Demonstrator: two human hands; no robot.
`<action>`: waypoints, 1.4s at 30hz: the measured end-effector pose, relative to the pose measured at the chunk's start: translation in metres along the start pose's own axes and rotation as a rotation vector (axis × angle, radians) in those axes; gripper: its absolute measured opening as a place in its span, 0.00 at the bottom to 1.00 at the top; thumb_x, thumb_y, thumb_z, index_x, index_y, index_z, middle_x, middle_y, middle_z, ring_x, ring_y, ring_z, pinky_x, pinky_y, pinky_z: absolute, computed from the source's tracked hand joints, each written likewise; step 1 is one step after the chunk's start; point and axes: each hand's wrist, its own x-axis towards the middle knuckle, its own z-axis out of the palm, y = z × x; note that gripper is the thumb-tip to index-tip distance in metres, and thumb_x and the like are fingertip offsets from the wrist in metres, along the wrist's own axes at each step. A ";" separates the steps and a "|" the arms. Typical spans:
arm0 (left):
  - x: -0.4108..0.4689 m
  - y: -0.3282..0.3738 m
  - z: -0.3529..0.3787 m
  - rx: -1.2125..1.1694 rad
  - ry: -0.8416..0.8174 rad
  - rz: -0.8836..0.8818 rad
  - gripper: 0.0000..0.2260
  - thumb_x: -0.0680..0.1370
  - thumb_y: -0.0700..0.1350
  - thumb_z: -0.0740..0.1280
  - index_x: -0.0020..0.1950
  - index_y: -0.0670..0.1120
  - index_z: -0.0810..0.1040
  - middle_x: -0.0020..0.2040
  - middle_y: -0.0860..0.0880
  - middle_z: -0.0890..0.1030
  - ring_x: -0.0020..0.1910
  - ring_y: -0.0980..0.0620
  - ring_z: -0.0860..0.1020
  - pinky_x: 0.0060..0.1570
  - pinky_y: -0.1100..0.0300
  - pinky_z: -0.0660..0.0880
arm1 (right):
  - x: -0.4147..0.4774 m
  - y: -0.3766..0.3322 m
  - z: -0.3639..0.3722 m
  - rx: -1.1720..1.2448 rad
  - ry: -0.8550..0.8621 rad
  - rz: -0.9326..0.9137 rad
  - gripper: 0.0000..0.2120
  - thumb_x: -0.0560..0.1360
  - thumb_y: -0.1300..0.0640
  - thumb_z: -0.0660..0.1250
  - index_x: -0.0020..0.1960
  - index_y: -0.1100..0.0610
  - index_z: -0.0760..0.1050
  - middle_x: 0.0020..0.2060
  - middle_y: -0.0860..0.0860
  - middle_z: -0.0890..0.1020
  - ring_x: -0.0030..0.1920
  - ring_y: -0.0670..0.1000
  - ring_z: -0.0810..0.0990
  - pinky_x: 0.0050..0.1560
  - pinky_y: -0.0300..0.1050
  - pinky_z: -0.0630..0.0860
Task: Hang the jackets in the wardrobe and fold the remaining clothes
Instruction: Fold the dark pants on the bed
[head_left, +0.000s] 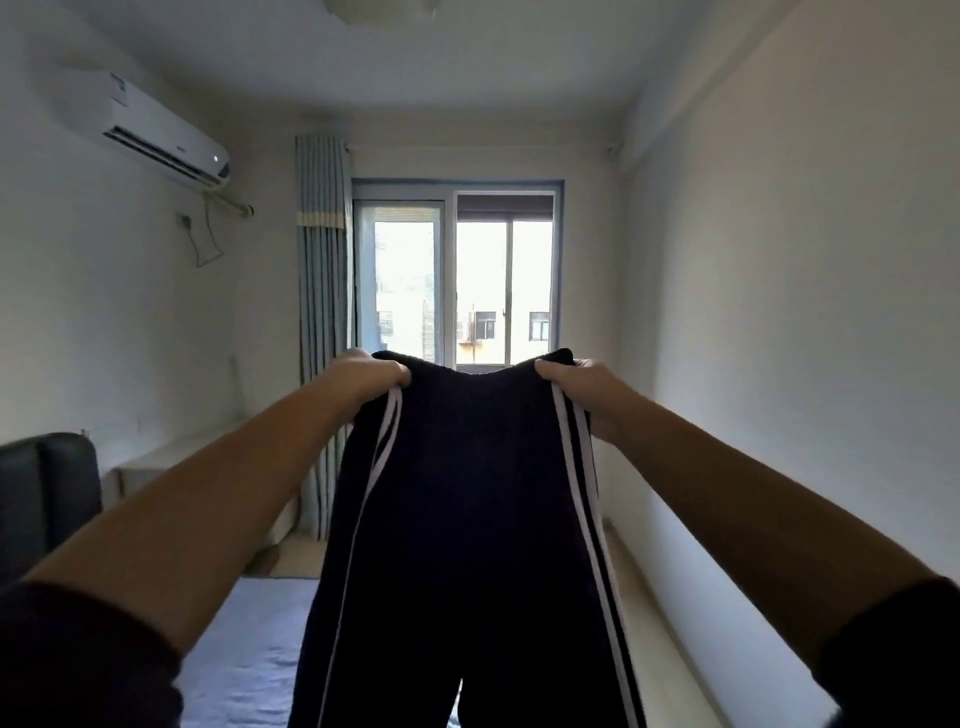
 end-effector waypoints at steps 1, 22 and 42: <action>-0.002 0.002 0.005 -0.075 -0.041 -0.031 0.10 0.74 0.46 0.69 0.44 0.44 0.70 0.43 0.45 0.78 0.38 0.49 0.77 0.31 0.59 0.73 | 0.001 0.001 0.010 0.044 0.049 -0.033 0.14 0.77 0.53 0.68 0.56 0.62 0.75 0.46 0.56 0.81 0.48 0.55 0.81 0.60 0.56 0.77; -0.002 -0.019 0.022 -0.289 -0.467 0.054 0.14 0.81 0.45 0.63 0.55 0.34 0.77 0.44 0.37 0.84 0.42 0.41 0.84 0.34 0.57 0.82 | -0.006 0.022 0.070 -0.241 -0.096 -0.276 0.06 0.76 0.61 0.65 0.48 0.60 0.81 0.41 0.59 0.83 0.41 0.55 0.82 0.51 0.56 0.79; 0.024 -0.073 0.048 0.435 -0.264 0.901 0.20 0.74 0.67 0.53 0.47 0.51 0.68 0.36 0.55 0.75 0.34 0.58 0.74 0.37 0.62 0.73 | -0.006 0.067 0.048 0.049 -0.585 -0.241 0.13 0.75 0.52 0.65 0.55 0.58 0.78 0.47 0.51 0.83 0.52 0.51 0.82 0.54 0.44 0.78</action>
